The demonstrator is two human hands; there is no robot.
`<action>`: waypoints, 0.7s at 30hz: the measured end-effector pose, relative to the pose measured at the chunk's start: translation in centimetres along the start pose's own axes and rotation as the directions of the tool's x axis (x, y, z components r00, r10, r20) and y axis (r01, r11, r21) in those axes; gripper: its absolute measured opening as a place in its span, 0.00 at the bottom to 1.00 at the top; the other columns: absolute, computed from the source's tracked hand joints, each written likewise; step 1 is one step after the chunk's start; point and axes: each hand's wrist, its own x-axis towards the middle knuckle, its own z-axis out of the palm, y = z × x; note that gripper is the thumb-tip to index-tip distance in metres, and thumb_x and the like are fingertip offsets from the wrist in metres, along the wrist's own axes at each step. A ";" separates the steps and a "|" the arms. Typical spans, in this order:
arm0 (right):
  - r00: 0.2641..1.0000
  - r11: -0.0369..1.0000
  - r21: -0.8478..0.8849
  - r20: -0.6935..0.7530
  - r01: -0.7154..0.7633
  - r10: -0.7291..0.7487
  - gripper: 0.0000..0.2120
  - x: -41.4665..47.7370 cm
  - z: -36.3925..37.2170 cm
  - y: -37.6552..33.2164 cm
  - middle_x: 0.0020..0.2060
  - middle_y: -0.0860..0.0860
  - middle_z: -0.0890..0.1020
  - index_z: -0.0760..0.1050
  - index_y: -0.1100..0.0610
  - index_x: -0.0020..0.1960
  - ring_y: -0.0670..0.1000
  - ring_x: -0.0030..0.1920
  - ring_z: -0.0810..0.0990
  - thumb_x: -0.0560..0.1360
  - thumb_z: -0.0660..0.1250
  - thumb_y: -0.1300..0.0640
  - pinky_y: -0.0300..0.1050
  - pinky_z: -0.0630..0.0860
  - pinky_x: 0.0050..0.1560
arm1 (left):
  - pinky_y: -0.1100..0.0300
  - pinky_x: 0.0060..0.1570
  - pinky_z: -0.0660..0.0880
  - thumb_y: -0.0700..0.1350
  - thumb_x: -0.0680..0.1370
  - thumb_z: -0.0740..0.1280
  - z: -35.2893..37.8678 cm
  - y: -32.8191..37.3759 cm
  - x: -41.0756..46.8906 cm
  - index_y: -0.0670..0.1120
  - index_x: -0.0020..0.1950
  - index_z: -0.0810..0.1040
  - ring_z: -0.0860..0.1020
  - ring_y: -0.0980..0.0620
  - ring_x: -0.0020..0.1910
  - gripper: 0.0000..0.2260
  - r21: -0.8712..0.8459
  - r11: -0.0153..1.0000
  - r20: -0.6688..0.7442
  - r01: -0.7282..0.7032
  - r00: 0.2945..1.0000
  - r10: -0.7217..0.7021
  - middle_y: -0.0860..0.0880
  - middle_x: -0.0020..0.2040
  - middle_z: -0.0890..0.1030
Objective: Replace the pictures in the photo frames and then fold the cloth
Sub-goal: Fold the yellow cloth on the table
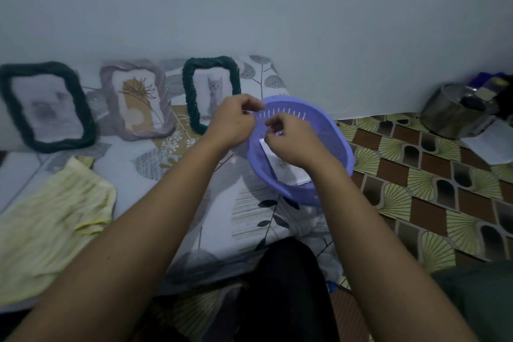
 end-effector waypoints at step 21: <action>0.910 0.947 0.296 0.415 -0.127 -0.008 0.14 -6.9 20.2 -11.4 0.50 0.51 0.81 0.76 0.55 0.60 0.54 0.54 0.80 0.75 0.64 0.58 0.44 0.75 0.47 | 0.47 0.56 0.69 0.46 0.73 0.69 -17.5 -15.8 -17.8 0.53 0.51 0.80 0.70 0.38 0.59 0.08 0.550 0.737 -0.303 0.392 0.916 -0.262 0.46 0.55 0.76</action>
